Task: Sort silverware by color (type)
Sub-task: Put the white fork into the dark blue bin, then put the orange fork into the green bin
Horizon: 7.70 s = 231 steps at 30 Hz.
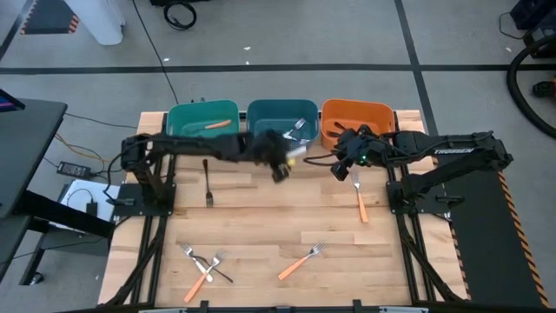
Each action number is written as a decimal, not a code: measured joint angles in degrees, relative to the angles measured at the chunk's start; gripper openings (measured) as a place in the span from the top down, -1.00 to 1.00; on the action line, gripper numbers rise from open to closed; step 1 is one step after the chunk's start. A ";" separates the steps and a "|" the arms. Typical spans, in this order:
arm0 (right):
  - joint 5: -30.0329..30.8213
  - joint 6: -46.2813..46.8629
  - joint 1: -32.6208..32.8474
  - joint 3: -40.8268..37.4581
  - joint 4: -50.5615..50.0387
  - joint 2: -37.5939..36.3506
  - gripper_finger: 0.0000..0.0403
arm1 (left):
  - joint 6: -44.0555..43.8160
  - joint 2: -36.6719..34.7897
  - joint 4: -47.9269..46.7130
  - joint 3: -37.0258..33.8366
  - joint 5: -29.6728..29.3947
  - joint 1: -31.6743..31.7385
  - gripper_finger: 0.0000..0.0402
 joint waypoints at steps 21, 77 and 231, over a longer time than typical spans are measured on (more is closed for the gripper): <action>1.87 -20.92 -11.07 0.00 15.32 0.01 0.58 | 0.06 1.30 13.73 0.13 6.03 21.72 0.75; -5.95 -8.95 -11.89 0.00 18.01 0.04 0.58 | -40.33 -25.35 -55.30 -6.92 -4.88 -9.80 0.29; -11.64 -26.49 -15.87 0.00 17.56 0.06 0.58 | 18.02 -10.18 -29.57 -8.39 -12.60 35.92 0.66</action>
